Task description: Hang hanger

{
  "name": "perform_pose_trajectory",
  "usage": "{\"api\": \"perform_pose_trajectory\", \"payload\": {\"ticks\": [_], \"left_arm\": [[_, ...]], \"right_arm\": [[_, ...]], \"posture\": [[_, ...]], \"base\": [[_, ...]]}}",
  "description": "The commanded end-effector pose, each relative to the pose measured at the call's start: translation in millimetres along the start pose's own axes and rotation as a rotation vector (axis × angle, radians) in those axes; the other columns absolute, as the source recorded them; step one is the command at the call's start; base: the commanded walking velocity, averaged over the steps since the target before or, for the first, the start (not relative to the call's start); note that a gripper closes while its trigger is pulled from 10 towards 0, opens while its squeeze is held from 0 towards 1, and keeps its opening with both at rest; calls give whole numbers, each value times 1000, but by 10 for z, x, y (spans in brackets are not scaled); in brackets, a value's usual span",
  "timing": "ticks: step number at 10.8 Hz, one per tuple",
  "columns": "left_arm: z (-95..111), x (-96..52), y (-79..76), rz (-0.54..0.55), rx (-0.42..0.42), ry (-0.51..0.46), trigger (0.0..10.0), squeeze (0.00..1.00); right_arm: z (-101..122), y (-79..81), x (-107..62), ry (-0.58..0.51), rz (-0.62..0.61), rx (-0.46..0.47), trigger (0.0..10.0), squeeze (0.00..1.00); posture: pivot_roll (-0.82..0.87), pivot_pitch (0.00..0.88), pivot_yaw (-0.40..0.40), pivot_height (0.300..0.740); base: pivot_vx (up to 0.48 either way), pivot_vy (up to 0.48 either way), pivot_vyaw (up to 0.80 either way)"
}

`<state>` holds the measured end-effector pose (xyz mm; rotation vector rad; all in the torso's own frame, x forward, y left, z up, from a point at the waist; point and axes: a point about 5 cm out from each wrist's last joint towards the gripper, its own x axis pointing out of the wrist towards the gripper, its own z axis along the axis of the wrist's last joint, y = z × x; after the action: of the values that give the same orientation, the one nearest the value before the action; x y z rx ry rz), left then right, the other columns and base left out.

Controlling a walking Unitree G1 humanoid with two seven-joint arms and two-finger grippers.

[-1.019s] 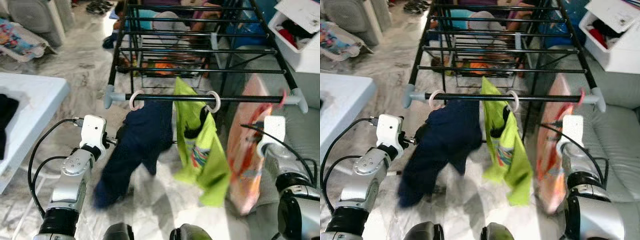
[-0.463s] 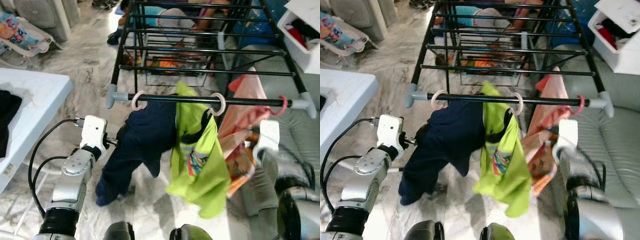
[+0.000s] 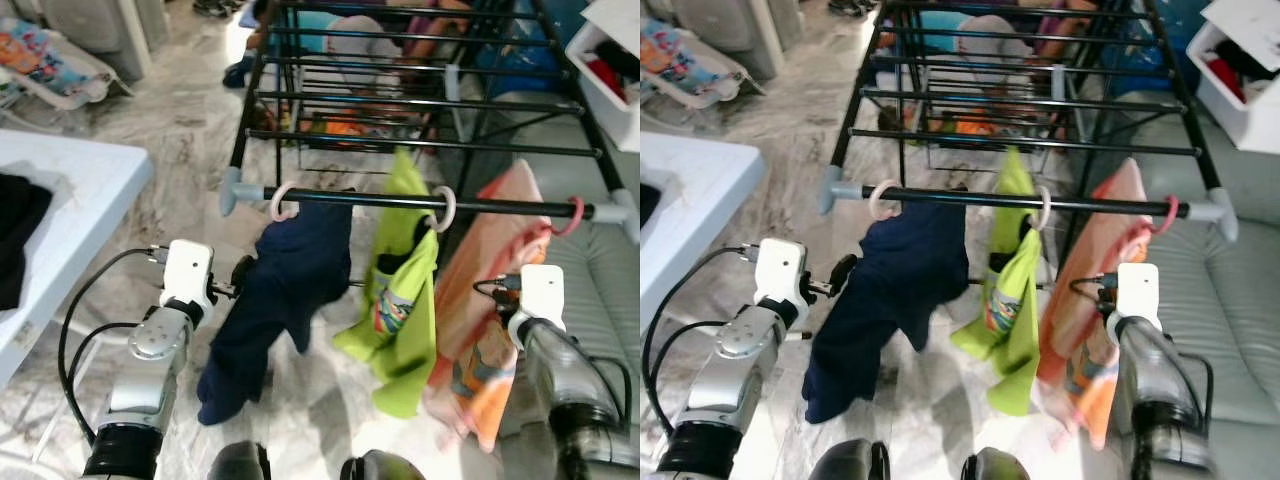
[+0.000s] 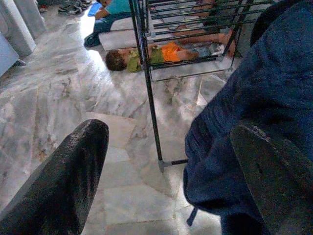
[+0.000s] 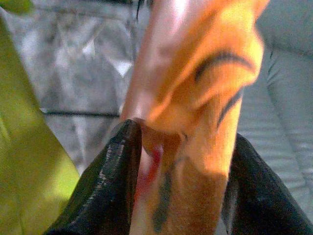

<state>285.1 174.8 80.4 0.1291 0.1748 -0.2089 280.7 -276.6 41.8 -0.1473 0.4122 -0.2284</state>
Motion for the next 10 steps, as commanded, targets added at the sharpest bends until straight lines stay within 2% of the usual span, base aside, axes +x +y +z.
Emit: {"api": "perform_pose_trajectory", "payload": {"ticks": [1, 2, 3, 4, 6, 7, 9, 10], "left_arm": [[-43, -24, 13, 12, 1, -1, 10000, 0], [-70, -73, 76, 48, -30, -1, 10000, 0], [-81, -91, 89, 48, -27, 0, 10000, 0], [-113, -141, 108, 46, -24, 2, 10000, 0], [-107, -163, 113, 47, -32, -8, 10000, 0], [-99, -158, 109, 42, -32, -6, 10000, 0], [-55, -115, 87, 29, -28, -16, 10000, 0], [-37, -91, 67, 29, -32, -21, 10000, 0]], "right_arm": [[55, 28, -69, -77, -9, -14, 10000, 1000], [10, 25, -192, -124, -35, -43, 10000, 1000], [-21, -2, -237, -125, -63, -38, 10000, 1000], [-53, -36, -442, -172, -119, -37, 10000, 1000], [-13, 32, -668, -247, -105, -73, 10000, 1000], [70, 86, -730, -288, -83, -50, 10000, 1000], [334, 213, -732, -369, 7, 15, 10000, 1000], [419, 300, -752, -391, 54, 9, 10000, 1000]], "posture": [[-68, 27, -15, 740], [-72, 20, -13, 740], [-71, 18, -13, 740], [-70, 18, -14, 740], [-76, 20, -11, 740], [-87, 22, -3, 740], [-93, 22, -5, 740], [-95, 20, -12, 740]], "base": [[0, 0, 0], [0, 0, 0], [0, 0, 0], [0, 0, 0], [0, 0, 0], [0, 0, 0], [-300, 0, 0], [-311, 0, 0]]}}
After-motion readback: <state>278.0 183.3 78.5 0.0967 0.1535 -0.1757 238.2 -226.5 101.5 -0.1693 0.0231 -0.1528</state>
